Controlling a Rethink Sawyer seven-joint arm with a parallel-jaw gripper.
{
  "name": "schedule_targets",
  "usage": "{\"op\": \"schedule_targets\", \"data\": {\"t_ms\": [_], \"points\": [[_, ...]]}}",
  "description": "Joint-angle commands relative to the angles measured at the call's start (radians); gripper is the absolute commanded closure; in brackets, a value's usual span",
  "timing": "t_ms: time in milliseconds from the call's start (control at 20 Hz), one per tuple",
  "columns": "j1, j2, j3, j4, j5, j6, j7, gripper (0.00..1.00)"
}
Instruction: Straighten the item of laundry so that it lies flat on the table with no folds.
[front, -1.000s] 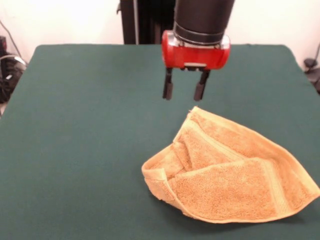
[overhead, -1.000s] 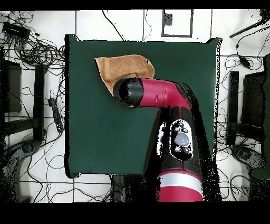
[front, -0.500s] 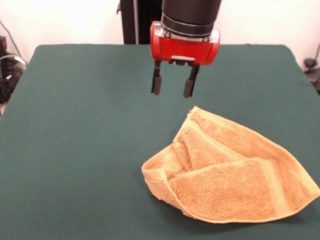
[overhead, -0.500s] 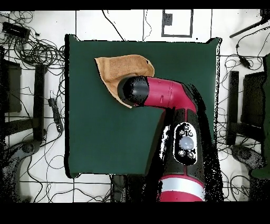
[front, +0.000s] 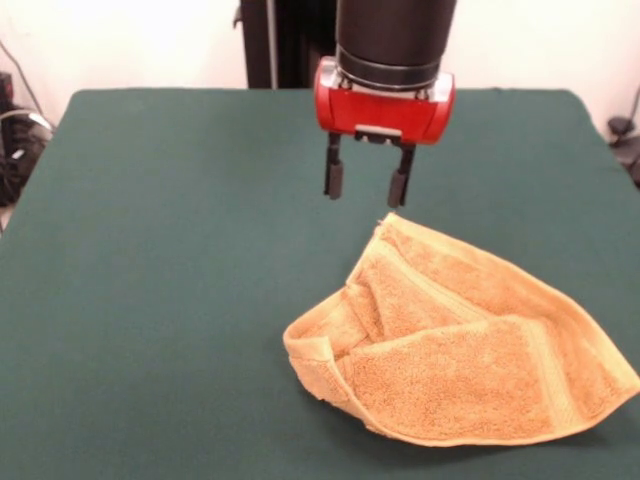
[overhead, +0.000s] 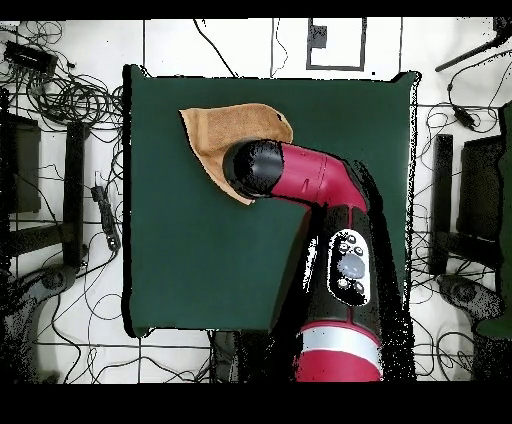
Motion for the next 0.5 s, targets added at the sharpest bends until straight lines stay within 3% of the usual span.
{"op": "schedule_targets", "data": {"t_ms": [50,200,500], "points": [[0.048,0.089,0.042,0.065,0.11,-0.029,0.363,0.0],[0.078,0.1,-0.006,0.052,0.121,-0.09,0.429,0.0],[0.084,0.107,-0.003,0.055,0.137,-0.08,0.428,0.0]]}}
